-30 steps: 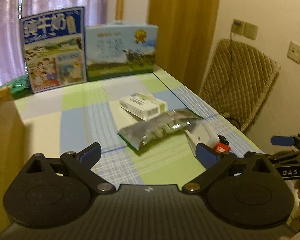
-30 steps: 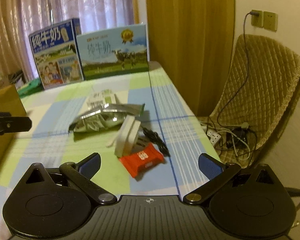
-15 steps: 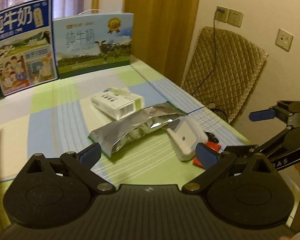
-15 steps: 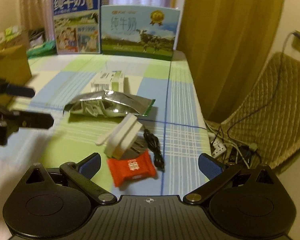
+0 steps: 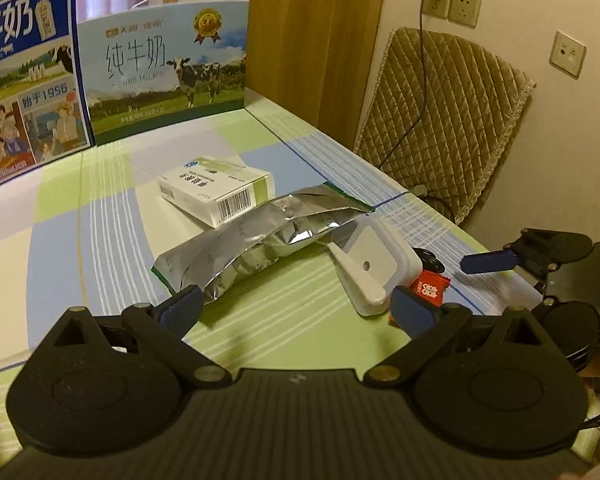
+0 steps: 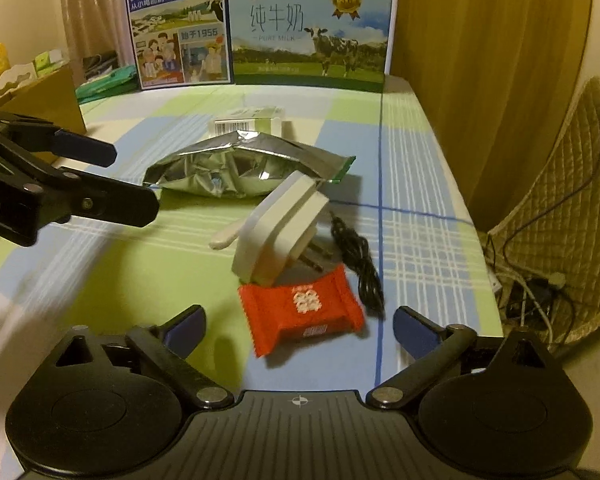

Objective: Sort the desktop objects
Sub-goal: 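Move both tools back toward the remaining table items, then grasp the white plug device with the left tool while the right tool grasps the red packet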

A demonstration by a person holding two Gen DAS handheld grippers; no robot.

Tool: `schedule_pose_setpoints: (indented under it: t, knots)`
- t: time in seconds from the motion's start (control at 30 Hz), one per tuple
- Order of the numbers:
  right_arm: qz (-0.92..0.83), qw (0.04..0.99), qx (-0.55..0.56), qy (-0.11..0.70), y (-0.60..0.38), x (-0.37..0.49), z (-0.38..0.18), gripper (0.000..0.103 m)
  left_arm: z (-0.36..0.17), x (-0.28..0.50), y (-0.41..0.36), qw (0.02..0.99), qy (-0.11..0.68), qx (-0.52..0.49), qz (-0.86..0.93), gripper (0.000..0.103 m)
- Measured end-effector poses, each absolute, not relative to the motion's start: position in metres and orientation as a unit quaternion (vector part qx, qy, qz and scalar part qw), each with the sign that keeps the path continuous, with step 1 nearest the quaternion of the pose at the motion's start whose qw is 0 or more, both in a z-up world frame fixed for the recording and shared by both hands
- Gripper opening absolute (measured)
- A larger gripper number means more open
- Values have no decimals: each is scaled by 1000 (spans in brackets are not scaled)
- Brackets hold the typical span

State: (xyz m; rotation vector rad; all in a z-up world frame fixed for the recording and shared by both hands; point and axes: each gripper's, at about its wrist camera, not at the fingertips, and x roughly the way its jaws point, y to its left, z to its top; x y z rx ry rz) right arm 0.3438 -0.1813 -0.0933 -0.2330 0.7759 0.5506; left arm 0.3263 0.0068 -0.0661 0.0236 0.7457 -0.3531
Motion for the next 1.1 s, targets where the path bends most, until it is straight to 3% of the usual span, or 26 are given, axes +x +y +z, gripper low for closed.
schedule_pose_setpoints:
  t: [0.33,0.63,0.9,0.97,1.1]
  knots:
    - [290,883,-114,352,-172,368,-103,89,-67,327,12,913,369,10,-171,98]
    - [338,871,-120,336,-148,361,-101,45,-66,325,26,914,373,1,-158,98]
    - [395,844,-170,321,-122,326,-95,48,-70,324,27,914,372,16,-163,96]
    - [373,854,-179,316,-128,322,-94,67,-72,326,22,913,368,24,-176,94]
    - [340,869,-175,313,-145,318,-93,75,-75,329,10,913,353,42,-198,92]
